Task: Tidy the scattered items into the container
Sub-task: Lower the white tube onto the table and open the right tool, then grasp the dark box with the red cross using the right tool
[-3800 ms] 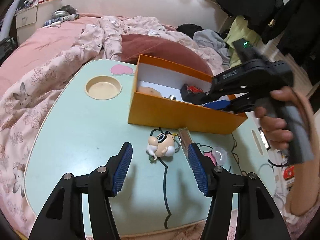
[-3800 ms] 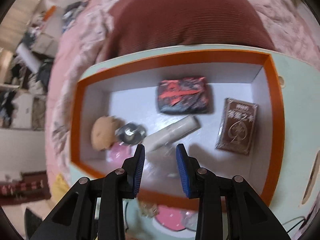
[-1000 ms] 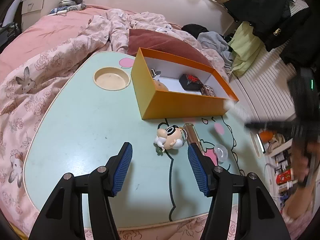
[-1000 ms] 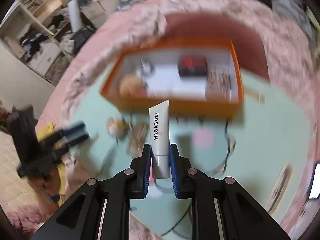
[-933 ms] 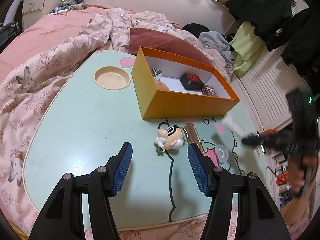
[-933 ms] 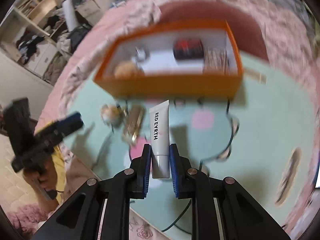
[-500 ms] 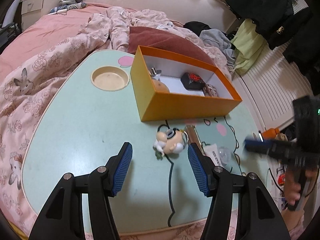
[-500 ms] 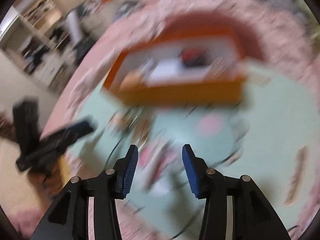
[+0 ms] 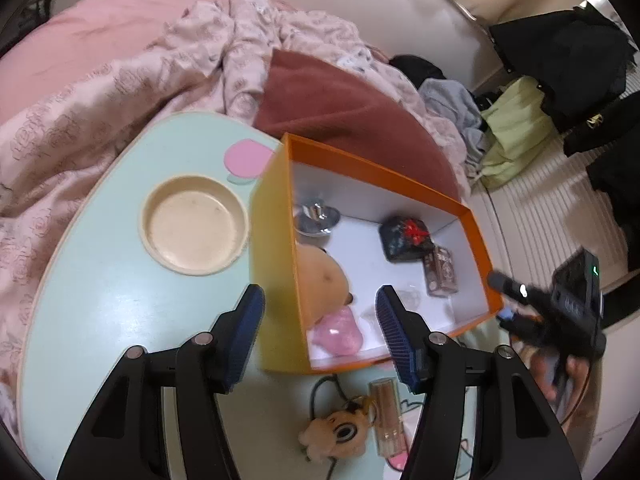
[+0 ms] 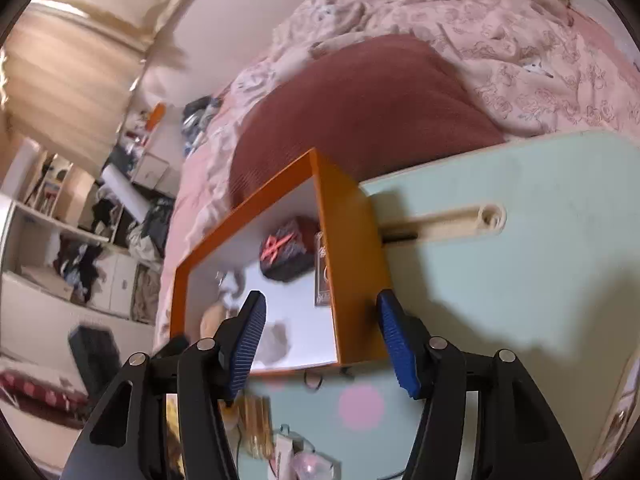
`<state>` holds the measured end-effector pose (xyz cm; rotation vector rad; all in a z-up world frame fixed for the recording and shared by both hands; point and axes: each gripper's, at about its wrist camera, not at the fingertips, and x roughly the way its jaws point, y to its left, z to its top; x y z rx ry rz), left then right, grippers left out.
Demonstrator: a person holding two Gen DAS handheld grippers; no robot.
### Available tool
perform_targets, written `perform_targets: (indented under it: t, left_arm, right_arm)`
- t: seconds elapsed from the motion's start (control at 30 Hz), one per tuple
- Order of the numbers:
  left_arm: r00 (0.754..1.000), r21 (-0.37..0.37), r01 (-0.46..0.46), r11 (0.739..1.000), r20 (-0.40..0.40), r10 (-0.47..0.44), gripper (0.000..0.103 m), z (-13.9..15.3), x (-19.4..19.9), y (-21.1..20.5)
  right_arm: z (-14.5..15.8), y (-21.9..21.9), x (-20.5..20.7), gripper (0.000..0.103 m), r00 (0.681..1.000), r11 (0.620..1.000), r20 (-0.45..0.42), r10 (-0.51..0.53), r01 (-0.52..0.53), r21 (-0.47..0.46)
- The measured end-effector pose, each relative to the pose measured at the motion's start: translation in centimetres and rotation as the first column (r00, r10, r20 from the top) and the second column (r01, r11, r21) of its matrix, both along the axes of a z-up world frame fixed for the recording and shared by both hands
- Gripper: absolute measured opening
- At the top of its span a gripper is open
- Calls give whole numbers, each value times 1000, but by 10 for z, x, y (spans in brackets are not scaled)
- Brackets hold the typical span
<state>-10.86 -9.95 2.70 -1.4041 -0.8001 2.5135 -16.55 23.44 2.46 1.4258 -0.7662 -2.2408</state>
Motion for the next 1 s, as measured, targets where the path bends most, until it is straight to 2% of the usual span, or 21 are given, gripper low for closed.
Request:
perform_targets:
  t: [0.1,0.2,0.4,0.5,0.57,0.6,0.67,0.77,0.87,1.0]
  left_arm:
    - [1000,-81,12,997,-12,-13,66,4,-4,5]
    - [1000,-116,21,993,-11,-22,66,7,0,8]
    - [996,-167,82,982,-6,-85,66,11,10,21]
    - [998,-144,37,989,-47,-44,66,25,13,9]
    - [995,-168,-10,986,-98,-7,66,42,16,2]
    - [993,-176,-17,984,-116,-4,66,50,17,1]
    - [991,-175,-12,984,-134,-12,66,63,19,1]
    - [988,-143,6,990,-151,-28,66,75,24,3]
    - [987,-103,26,994,-157,-42,67,77,31,2]
    - [987,-88,56,995,-145,-68,67,77,41,2]
  right_arm:
    - [2,-6,29,59,1000,1000,-1,31,-31,-2]
    - [6,-13,51,60,998,997,-15,60,-59,44]
    - [12,-18,52,60,997,987,-15,69,-66,144]
    - [37,-20,56,60,996,951,-88,-7,34,306]
    - [55,-24,55,60,988,940,-150,-26,75,332]
    - [63,-32,51,60,988,939,-156,-4,57,340]
    - [70,-53,38,60,991,928,-117,63,-15,372]
    - [63,-89,12,61,990,895,-26,135,-111,433]
    - [41,-118,-11,61,985,842,43,169,-167,513]
    - [5,-137,-38,61,974,764,151,170,-227,604]
